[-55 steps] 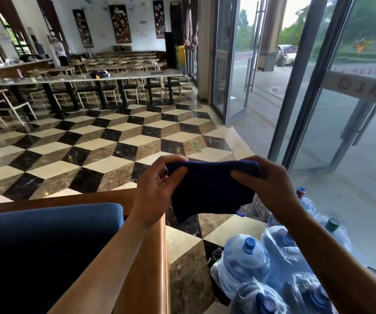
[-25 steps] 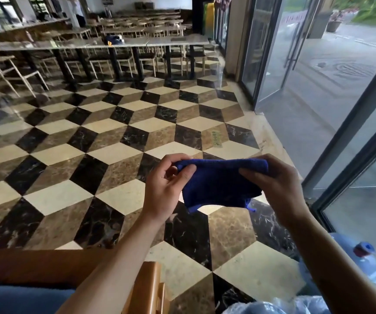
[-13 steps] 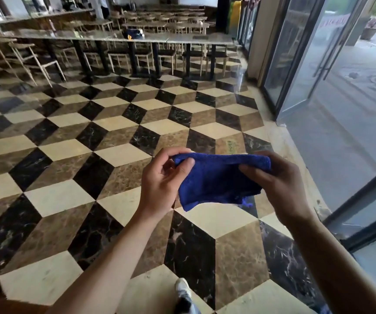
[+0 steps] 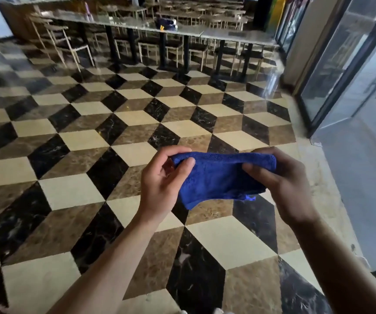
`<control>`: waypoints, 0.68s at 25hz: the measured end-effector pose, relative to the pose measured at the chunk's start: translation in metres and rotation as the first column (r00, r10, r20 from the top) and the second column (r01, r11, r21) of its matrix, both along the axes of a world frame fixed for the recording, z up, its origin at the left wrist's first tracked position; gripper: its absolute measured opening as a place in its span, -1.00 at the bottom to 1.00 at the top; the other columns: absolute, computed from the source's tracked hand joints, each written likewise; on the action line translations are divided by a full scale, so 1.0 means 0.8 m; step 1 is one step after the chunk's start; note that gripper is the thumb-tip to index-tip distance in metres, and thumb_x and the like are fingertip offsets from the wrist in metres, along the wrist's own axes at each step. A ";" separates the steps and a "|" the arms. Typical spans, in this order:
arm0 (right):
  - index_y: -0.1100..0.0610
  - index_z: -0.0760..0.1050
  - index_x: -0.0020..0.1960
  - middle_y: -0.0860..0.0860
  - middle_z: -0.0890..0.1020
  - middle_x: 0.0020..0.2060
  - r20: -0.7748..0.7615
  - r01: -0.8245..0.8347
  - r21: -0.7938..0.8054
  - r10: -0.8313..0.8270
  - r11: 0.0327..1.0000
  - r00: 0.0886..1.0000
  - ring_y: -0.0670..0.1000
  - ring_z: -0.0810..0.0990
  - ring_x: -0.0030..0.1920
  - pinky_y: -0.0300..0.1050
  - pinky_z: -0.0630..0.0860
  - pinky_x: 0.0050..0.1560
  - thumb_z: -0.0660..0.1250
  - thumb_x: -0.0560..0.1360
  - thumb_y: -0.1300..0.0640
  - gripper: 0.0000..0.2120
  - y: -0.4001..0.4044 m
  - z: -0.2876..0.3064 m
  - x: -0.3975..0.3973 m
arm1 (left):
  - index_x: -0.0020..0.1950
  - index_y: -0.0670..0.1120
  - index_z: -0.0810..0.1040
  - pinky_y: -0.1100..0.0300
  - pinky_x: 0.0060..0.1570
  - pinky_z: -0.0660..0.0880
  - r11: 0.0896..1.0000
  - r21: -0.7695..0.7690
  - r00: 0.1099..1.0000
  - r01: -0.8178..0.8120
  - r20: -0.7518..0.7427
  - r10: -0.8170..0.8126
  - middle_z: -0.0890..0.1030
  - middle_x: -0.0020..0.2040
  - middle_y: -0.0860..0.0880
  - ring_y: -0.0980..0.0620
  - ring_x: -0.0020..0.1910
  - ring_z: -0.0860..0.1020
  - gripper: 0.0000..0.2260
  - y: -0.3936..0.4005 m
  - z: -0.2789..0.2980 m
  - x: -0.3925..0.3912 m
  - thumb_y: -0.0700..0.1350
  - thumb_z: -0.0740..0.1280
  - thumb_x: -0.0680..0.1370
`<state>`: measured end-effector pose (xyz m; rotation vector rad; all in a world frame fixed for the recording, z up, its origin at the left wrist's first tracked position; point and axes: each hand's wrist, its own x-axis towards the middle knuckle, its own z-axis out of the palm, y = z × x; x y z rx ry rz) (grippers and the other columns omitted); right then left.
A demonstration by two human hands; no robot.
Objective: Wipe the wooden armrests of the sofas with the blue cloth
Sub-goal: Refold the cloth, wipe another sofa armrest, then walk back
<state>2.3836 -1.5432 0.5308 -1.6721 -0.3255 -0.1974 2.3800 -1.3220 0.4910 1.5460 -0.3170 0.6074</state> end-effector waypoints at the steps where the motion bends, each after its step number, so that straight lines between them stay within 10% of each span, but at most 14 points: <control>1: 0.12 0.61 -0.10 0.03 0.68 -0.22 -0.010 -0.042 0.026 0.042 0.999 0.999 -0.05 0.64 -0.21 -0.22 0.56 -0.22 0.44 0.42 0.23 -0.92 0.009 0.002 0.015 | 0.07 -0.02 0.58 0.26 -0.03 0.53 1.000 -0.002 1.000 -0.030 -0.001 0.030 0.66 -0.03 0.15 0.13 -0.06 0.62 -0.87 0.009 0.000 0.008 -0.13 0.39 0.53; 8: 0.10 0.63 -0.11 -0.02 0.69 -0.23 -0.043 -0.404 0.132 0.413 0.905 0.910 -0.02 0.66 -0.18 -0.14 0.62 -0.17 0.46 0.36 0.15 -0.89 0.114 -0.013 0.149 | 0.07 -0.01 0.58 0.30 -0.08 0.53 0.894 0.086 0.897 -0.440 0.004 0.441 0.66 -0.04 0.17 0.13 -0.09 0.63 -0.84 0.083 0.000 0.030 -0.20 0.40 0.53; 12: 0.00 0.65 -0.13 0.10 0.69 -0.15 -0.050 -0.666 0.173 0.682 0.726 0.730 0.13 0.65 -0.09 0.06 0.62 -0.04 0.49 0.34 0.05 -0.88 0.184 -0.017 0.204 | 0.06 0.03 0.59 0.27 -0.01 0.51 0.740 0.028 0.740 -0.672 -0.022 0.672 0.66 -0.05 0.14 0.10 -0.05 0.62 -0.86 0.109 -0.002 0.021 -0.11 0.38 0.52; 17: 0.16 0.62 -0.11 0.00 0.67 -0.25 -0.021 -0.845 0.133 0.854 0.518 0.520 -0.01 0.62 -0.20 -0.14 0.59 -0.15 0.46 0.35 0.17 -0.86 0.268 -0.018 0.219 | 0.07 0.03 0.58 0.27 -0.02 0.51 0.485 0.057 0.483 -0.872 -0.055 0.874 0.66 -0.06 0.14 0.11 -0.07 0.62 -0.86 0.122 0.002 -0.019 -0.07 0.39 0.51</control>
